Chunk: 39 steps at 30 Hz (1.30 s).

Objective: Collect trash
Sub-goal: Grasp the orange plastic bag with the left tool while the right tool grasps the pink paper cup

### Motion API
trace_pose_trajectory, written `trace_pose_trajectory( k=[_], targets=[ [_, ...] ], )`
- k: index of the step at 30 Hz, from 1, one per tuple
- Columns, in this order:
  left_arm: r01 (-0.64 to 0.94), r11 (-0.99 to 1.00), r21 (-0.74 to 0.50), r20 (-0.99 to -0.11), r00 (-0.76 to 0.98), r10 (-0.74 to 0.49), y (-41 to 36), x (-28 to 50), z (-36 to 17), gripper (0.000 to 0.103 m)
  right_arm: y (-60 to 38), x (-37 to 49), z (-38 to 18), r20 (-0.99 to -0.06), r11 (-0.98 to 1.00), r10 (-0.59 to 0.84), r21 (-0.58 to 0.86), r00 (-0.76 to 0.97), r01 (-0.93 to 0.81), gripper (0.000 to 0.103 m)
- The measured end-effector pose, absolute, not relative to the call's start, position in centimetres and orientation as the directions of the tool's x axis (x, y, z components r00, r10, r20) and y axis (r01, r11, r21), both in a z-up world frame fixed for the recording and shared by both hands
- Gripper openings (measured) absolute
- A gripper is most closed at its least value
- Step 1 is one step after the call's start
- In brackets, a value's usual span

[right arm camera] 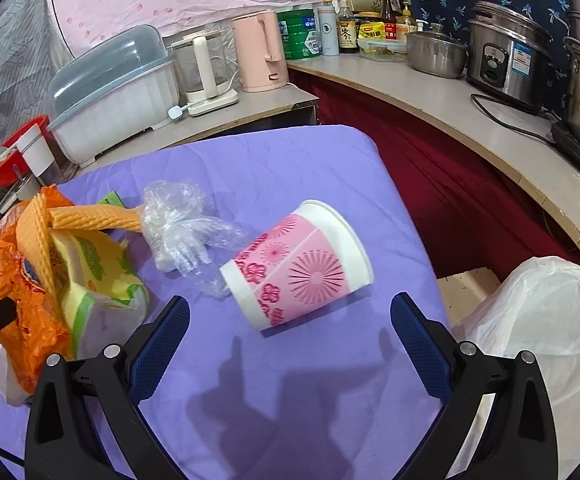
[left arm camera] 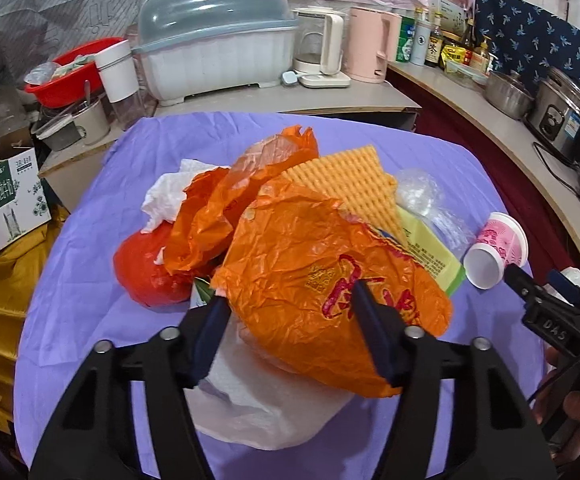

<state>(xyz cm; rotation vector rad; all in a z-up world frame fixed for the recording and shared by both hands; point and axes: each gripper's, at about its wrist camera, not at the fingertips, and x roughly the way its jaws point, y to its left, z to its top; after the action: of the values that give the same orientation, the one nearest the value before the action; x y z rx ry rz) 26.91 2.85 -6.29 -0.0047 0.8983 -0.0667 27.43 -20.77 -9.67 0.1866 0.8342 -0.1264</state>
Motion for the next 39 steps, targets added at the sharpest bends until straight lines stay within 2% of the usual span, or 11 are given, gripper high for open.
trace_pose_trajectory(
  k=[1, 2, 4, 6, 11, 13, 22, 28, 37, 38, 39],
  targets=[
    [0.064, 0.997, -0.033, -0.781, 0.621, -0.066, 2.6, 26.8, -6.3, 0.045, -20.5, 27.5, -9.7, -0.745, 0.975, -0.043, 0.114, 0.666, 0.191, 0.096],
    [0.065, 0.997, -0.029, -0.782, 0.619, -0.063, 2.3, 26.8, -6.3, 0.030, -20.3, 27.8, -9.7, -0.745, 0.973, -0.057, 0.107, 0.665, 0.203, 0.096],
    [0.088, 0.995, -0.048, -0.791, 0.605, -0.091, 2.0, 26.8, -6.5, 0.025, -20.1, 28.4, -9.6, -0.740, 0.968, -0.084, 0.099, 0.668, 0.232, 0.096],
    [0.098, 0.994, -0.043, -0.793, 0.602, -0.094, 1.7, 26.7, -6.6, 0.011, -20.1, 29.1, -9.6, -0.733, 0.959, -0.111, 0.097, 0.671, 0.265, 0.096],
    [0.130, 0.990, -0.053, -0.799, 0.590, -0.120, 1.2, 26.5, -7.0, 0.010, -20.5, 30.9, -10.9, -0.762, 0.943, -0.181, 0.045, 0.622, 0.330, 0.090],
    [0.142, 0.989, -0.052, -0.801, 0.585, -0.126, 1.0, 26.4, -7.1, 0.010, -21.1, 30.7, -11.4, -0.761, 0.944, -0.146, 0.084, 0.632, 0.319, 0.087],
    [0.189, 0.980, -0.068, -0.818, 0.552, -0.163, 0.2, 25.1, -7.9, 0.010, -23.2, 27.2, -10.8, -0.787, 0.928, -0.161, 0.085, 0.596, 0.364, 0.088],
    [0.216, 0.973, -0.076, -0.824, 0.535, -0.183, -0.8, 24.4, -8.4, 0.010, -23.6, 27.8, -11.1, -0.794, 0.893, -0.028, 0.253, 0.607, 0.372, 0.090],
    [0.218, 0.974, -0.066, -0.845, 0.507, -0.171, -1.2, 24.2, -9.9, 0.010, -23.4, 31.6, -13.2, -0.802, 0.875, 0.006, 0.293, 0.597, 0.385, 0.090],
    [0.217, 0.974, -0.065, -0.846, 0.505, -0.169, -1.2, 24.2, -10.1, 0.010, -23.4, 32.0, -13.5, -0.806, 0.875, 0.007, 0.292, 0.592, 0.387, 0.088],
    [0.216, 0.974, -0.064, -0.847, 0.505, -0.167, -1.3, 24.3, -10.2, 0.010, -23.4, 32.2, -13.8, -0.807, 0.874, 0.015, 0.298, 0.590, 0.384, 0.081]
  ],
)
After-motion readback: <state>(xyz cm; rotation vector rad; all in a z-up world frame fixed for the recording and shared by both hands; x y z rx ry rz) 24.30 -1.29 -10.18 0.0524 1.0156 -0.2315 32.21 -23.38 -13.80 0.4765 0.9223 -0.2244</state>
